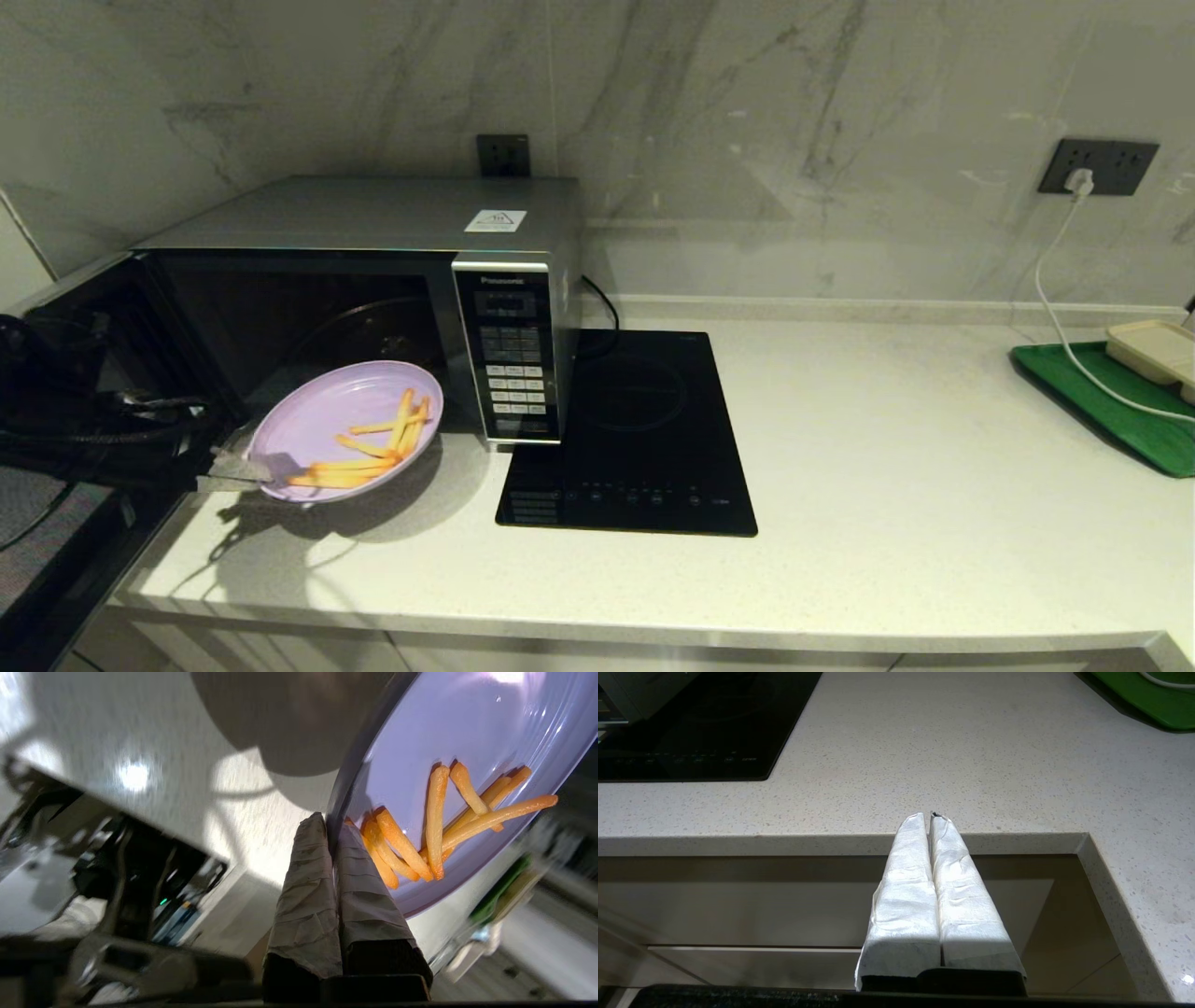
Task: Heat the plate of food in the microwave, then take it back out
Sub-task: Put the plate in the microwave oven
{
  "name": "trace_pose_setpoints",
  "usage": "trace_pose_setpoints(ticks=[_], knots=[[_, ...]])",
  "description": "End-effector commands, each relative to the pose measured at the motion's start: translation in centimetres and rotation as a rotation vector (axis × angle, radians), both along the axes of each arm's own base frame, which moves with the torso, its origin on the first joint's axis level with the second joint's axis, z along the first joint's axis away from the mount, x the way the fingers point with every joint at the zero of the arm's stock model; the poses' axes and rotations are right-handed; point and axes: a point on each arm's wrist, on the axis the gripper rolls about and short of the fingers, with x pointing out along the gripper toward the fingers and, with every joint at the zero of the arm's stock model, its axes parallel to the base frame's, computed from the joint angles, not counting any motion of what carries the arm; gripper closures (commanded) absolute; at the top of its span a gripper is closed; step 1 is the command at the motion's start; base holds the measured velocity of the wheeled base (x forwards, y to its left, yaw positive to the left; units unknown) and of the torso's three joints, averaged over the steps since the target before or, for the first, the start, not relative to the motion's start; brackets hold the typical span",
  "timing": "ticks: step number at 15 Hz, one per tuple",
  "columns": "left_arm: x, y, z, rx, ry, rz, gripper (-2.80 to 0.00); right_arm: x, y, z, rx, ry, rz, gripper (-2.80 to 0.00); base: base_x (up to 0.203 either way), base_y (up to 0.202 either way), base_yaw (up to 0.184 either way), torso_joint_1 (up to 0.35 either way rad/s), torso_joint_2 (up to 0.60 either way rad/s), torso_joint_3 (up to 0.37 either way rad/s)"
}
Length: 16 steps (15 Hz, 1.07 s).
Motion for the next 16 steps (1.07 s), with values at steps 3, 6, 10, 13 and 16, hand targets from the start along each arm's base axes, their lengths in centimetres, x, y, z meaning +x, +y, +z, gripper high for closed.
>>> trace_pose_setpoints(ticks=[3, 6, 10, 13, 16], knots=[[1.9, 1.2, -0.4, 0.016, 0.011, 0.126, 0.0, 0.0, 0.0, 0.0, 0.0, 0.002, 0.0, 0.0, 0.0, 0.0, 0.0, 0.0, 0.0, 0.0], [2.7, 1.5, -0.1, -0.019, 0.019, 0.205, 0.0, 0.0, 0.0, 0.0, 0.0, 0.002, 0.0, 0.0, 0.0, 0.0, 0.0, 0.0, 0.0, 0.0], [4.1, 1.2, 0.1, -0.076, 0.028, 0.269, 0.0, 0.0, 0.0, 0.0, 0.0, 0.002, 0.0, 0.0, 0.0, 0.0, 0.0, 0.0, 0.0, 0.0], [4.9, 0.3, 0.2, -0.115, 0.041, 0.307, 0.0, 0.0, 0.0, 0.0, 0.0, 0.002, 0.0, 0.0, 0.0, 0.0, 0.0, 0.0, 0.0, 0.0], [6.0, -1.4, -0.2, -0.088, 0.073, 0.365, 0.0, 0.0, 0.0, 0.0, 0.0, 0.002, 0.0, 0.0, 0.0, 0.0, 0.0, 0.0, 0.0, 0.0]])
